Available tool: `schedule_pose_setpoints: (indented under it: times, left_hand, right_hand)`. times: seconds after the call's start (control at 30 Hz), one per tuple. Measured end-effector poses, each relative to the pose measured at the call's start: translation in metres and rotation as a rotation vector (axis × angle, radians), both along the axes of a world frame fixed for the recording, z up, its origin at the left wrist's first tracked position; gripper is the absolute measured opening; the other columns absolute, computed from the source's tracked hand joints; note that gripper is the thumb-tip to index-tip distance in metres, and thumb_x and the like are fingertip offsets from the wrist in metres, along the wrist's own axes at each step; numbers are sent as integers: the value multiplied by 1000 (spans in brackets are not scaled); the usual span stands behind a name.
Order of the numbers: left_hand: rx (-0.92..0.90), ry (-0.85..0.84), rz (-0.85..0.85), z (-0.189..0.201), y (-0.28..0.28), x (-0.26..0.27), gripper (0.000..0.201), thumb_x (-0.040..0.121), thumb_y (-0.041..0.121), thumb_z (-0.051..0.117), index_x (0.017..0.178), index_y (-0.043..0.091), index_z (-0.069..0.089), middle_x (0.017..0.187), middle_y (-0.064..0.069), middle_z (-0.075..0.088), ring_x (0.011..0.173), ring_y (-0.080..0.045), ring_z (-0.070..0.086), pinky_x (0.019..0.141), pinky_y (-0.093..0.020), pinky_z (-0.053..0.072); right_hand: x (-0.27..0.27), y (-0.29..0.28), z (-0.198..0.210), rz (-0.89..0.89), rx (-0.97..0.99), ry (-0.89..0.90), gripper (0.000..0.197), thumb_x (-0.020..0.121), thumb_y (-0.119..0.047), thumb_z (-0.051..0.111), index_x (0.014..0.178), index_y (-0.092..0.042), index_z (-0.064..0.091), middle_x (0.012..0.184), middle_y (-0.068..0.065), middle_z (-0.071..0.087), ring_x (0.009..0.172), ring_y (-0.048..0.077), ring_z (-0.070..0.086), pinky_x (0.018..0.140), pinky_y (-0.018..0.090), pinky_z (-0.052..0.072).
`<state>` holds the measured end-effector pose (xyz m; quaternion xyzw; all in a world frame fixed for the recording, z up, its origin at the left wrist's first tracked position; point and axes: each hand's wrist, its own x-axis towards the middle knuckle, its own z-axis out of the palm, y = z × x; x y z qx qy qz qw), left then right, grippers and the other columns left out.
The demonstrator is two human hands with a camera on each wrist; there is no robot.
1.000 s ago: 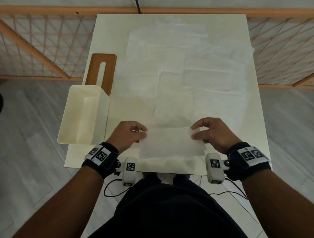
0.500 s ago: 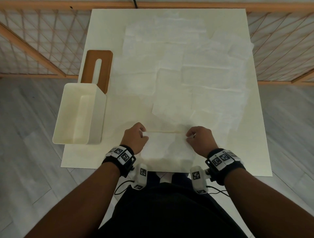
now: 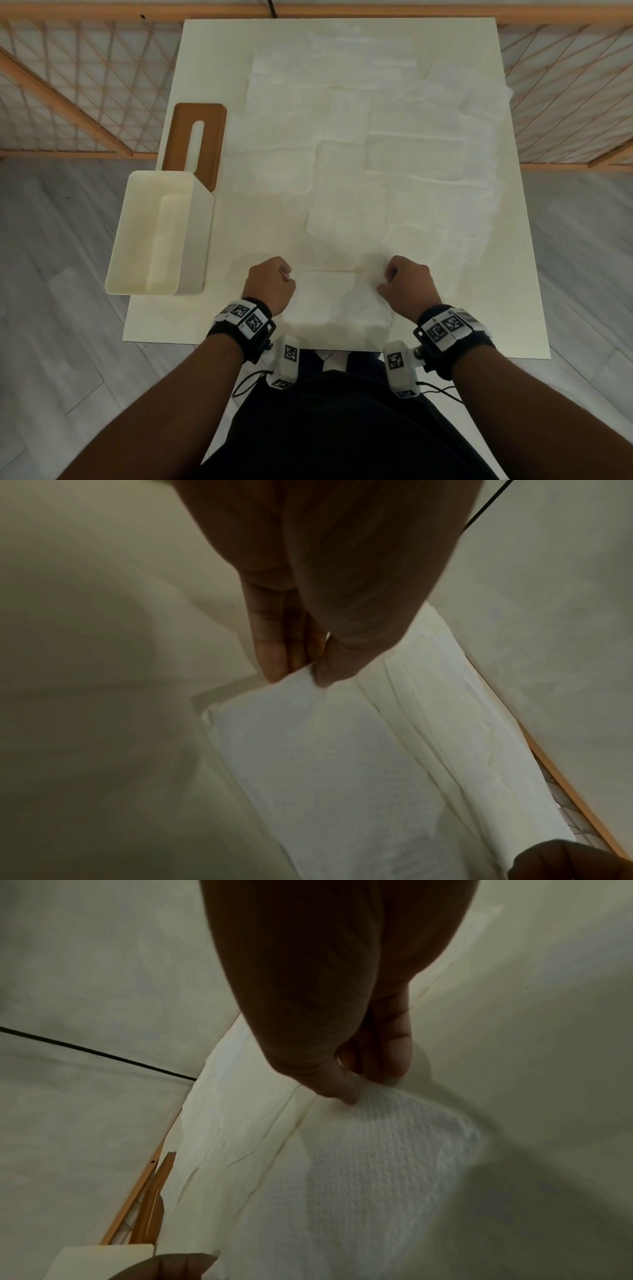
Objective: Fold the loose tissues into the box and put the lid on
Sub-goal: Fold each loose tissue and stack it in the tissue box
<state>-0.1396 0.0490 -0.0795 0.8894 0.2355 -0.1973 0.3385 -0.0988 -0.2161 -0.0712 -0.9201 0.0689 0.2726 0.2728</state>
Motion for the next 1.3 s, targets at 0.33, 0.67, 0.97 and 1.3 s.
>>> schedule_pose_setpoints:
  times: [0.33, 0.67, 0.97, 1.3]
  left_hand:
    - [38, -142, -59, 11, -19, 75, 34, 83, 27, 73, 112, 13, 61, 107, -2, 64, 101, -21, 61, 85, -26, 44]
    - [-22, -65, 172, 14, -53, 130, 24, 81, 13, 72, 101, 18, 59, 102, 0, 66, 90, -22, 64, 69, -28, 48]
    - [-465, -177, 440, 64, -42, 155, 20, 73, 13, 85, 71, 18, 66, 88, -7, 72, 84, -27, 69, 73, -37, 58]
    - [-268, -121, 340, 75, -29, 146, 22, 66, 23, 91, 70, 18, 70, 84, -1, 73, 85, -22, 71, 82, -40, 61]
  right_hand:
    - [9, -5, 13, -77, 59, -36, 12, 78, -15, 69, 76, -18, 57, 76, -1, 63, 70, 17, 58, 57, 25, 43]
    - [17, -20, 24, -124, 94, -55, 10, 80, -14, 70, 76, -15, 60, 75, -2, 63, 67, 9, 55, 53, 16, 37]
    - [24, -16, 24, -27, 201, -194, 31, 83, -23, 78, 112, -18, 68, 121, -1, 65, 111, 17, 58, 90, 20, 39]
    - [32, 33, 32, 230, 178, -413, 50, 84, -29, 72, 131, -18, 58, 128, 6, 51, 117, 28, 47, 100, 46, 45]
